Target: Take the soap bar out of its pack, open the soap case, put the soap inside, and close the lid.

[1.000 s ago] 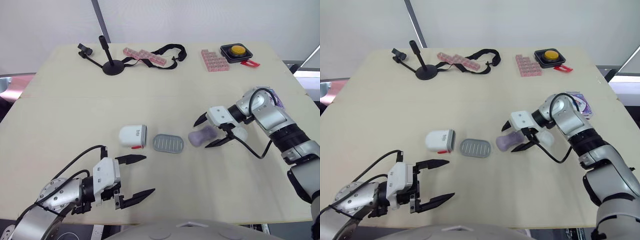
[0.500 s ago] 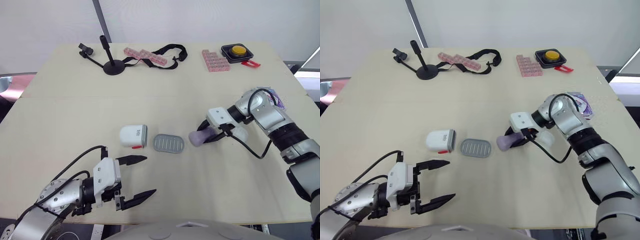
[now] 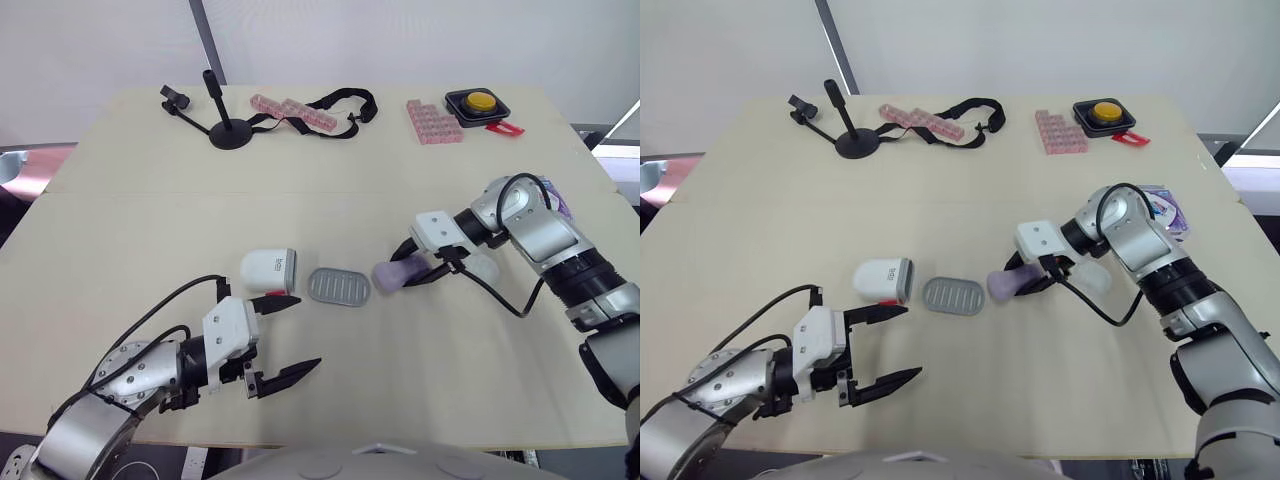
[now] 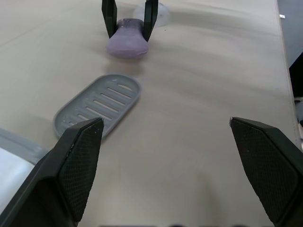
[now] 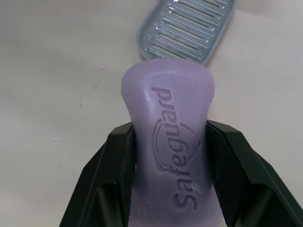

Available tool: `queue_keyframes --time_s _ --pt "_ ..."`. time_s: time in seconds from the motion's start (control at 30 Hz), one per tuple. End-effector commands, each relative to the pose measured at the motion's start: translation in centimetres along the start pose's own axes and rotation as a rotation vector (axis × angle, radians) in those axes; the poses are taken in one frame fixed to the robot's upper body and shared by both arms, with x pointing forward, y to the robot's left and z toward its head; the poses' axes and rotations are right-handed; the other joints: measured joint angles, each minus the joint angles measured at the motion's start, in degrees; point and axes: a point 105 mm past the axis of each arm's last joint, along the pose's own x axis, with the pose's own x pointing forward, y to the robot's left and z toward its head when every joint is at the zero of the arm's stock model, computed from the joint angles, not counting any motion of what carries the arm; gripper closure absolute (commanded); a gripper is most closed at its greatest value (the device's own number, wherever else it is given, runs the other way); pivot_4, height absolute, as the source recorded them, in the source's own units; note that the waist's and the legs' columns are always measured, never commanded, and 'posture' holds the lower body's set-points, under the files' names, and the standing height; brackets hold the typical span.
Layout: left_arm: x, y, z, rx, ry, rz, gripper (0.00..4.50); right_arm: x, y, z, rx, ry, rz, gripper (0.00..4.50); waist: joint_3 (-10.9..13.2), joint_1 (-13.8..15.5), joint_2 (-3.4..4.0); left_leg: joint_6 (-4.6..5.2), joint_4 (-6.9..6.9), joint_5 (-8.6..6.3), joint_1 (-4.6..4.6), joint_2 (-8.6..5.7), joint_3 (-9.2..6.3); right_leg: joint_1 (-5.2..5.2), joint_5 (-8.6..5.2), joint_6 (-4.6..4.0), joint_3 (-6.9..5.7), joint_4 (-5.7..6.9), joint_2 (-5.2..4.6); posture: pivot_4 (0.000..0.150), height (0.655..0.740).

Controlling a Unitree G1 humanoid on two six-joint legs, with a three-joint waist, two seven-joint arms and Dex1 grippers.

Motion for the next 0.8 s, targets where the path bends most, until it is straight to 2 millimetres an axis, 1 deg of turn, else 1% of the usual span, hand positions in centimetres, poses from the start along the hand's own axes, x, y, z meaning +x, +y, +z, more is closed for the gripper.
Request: queue_keyframes --time_s 0.03,0.2,0.27,0.33,0.37,0.47,0.6,0.8 --pt "0.1 -0.4 0.9 0.042 -0.028 0.002 0.00 -0.7 -0.8 3.7 -0.001 -0.115 -0.059 2.75 0.0 0.0 0.00 -0.02 0.00 0.01 0.01 0.01 0.00 0.00 0.00 0.00 0.01 0.00 0.06 0.150 0.7096" --pt "-1.0 -0.2 0.8 0.052 -0.011 0.038 0.00 1.9 -2.5 7.8 0.107 -0.140 -0.197 2.75 0.0 0.0 -0.01 -0.39 -0.13 0.03 0.27 0.17 0.01 0.01 0.00 0.00 0.32 0.02 0.47 0.150 0.7096" --pt "-1.5 0.2 1.0 0.056 -0.011 0.073 0.00 3.2 -2.2 9.1 0.146 -0.126 -0.205 2.75 0.0 0.5 -0.01 -0.47 -0.23 0.04 0.33 0.17 0.01 0.02 0.00 0.00 0.34 0.01 0.59 0.150 0.7096" --pt "-1.8 0.5 1.4 0.057 -0.018 0.099 0.00 4.5 -1.7 9.8 0.160 -0.102 -0.201 2.75 0.0 1.1 -0.03 -0.53 -0.25 0.03 0.36 0.17 0.00 0.05 0.01 0.01 0.33 -0.01 0.57 0.150 0.7096" --pt "-1.9 0.6 1.5 0.061 -0.019 0.107 0.00 4.9 -1.5 9.9 0.175 -0.092 -0.204 2.75 0.0 1.3 -0.05 -0.56 -0.24 0.02 0.35 0.16 0.00 0.04 0.01 0.02 0.33 -0.02 0.51 0.150 0.7096" --pt "-2.2 0.8 1.5 0.063 -0.018 0.128 0.00 5.9 -0.9 9.2 0.213 -0.026 -0.218 2.75 0.0 1.7 -0.06 -0.59 -0.24 0.01 0.37 0.16 0.01 0.06 0.01 0.02 0.33 -0.03 0.35 0.150 0.7096" --pt "-2.7 1.8 0.2 0.039 -0.011 0.152 0.00 6.1 -0.9 8.3 0.244 0.039 -0.241 2.75 0.0 1.7 -0.06 -0.70 -0.25 0.00 0.40 0.15 0.04 0.05 0.01 0.02 0.39 -0.03 0.34 0.150 0.7096" --pt "-3.0 2.2 -1.3 0.037 -0.001 0.157 0.00 6.0 -1.4 7.6 0.257 0.074 -0.269 2.75 0.0 1.3 -0.08 -0.94 -0.63 0.02 0.77 0.16 0.21 0.13 0.01 0.01 0.64 -0.07 0.42 0.150 0.7096"
